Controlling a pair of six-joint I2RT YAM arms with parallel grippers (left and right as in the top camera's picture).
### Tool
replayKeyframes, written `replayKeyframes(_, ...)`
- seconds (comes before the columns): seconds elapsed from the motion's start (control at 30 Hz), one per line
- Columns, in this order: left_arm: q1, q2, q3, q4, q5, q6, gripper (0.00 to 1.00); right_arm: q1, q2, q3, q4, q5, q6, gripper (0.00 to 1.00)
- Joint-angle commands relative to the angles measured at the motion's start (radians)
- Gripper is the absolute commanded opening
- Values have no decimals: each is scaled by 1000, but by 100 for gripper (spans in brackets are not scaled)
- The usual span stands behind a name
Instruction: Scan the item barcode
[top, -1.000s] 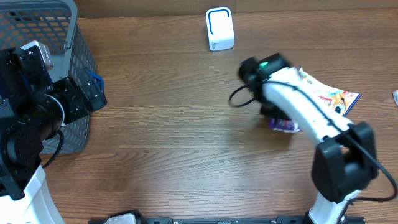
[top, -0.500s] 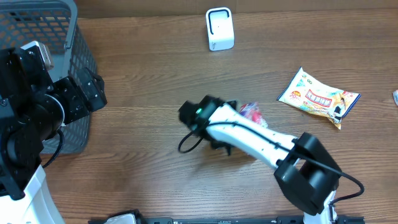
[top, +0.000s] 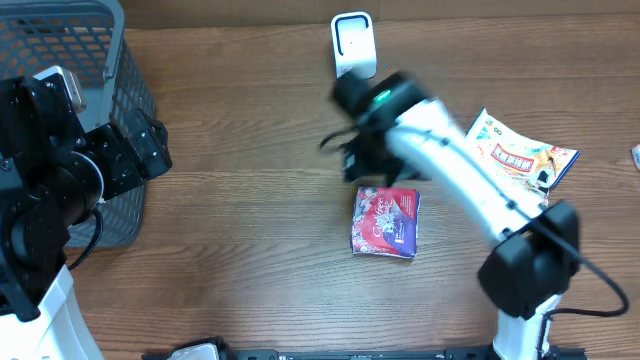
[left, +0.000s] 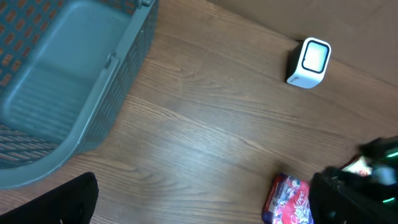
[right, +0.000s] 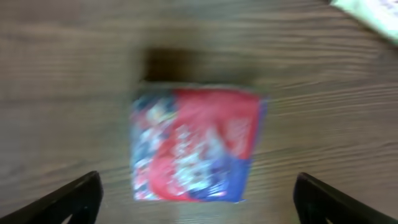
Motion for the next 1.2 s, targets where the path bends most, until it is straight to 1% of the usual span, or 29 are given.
replayKeyframes(0.0,5,0,1,2,-9,-14,100,-132,-24,-5,7,-172,-135,93)
replayKeyframes(0.07,5,0,1,2,-9,-14,100,-183,-24,-39,14,-230,-146,92)
replayKeyframes(0.2,5,0,1,2,-9,-14,100,-219,-24,-132,26,-244,-166,89)
replayKeyframes(0.23,5,0,1,2,-9,-14,100,-219,-24,-164,47,-257,-212,89)
replayKeyframes(0.3,5,0,1,2,-9,-14,100,-219,-24,-212,90,-287,-348,89)
replayKeyframes(0.37,5,0,1,2,-9,-14,100,-217,-24,-239,140,-274,-488,89)
replayKeyframes(0.43,5,0,1,2,-9,-14,100,-217,-24,-243,198,-230,-547,89)
replayKeyframes(0.53,5,0,1,2,-9,-14,100,-217,-24,-243,343,-216,-618,92)
replayKeyframes(0.63,5,0,1,2,-9,-14,100,-217,-20,-243,459,-225,-642,90)
replayKeyframes(0.7,5,0,1,2,-9,-14,100,-217,-9,-243,479,-250,-665,88)
replayKeyframes(0.77,5,0,1,2,-9,-14,100,-217,11,-250,466,-285,-677,78)
replayKeyframes(0.87,5,0,1,2,-9,-14,100,-216,38,-293,436,-366,-676,57)
replayKeyframes(0.9,5,0,1,2,-9,-14,100,-216,40,-315,427,-393,-676,54)
replayKeyframes(1.03,5,0,1,2,-9,-14,100,-216,42,-374,381,-416,-621,53)
replayKeyframes(1.17,5,0,1,2,-9,-14,100,-215,41,-377,290,-424,-578,54)
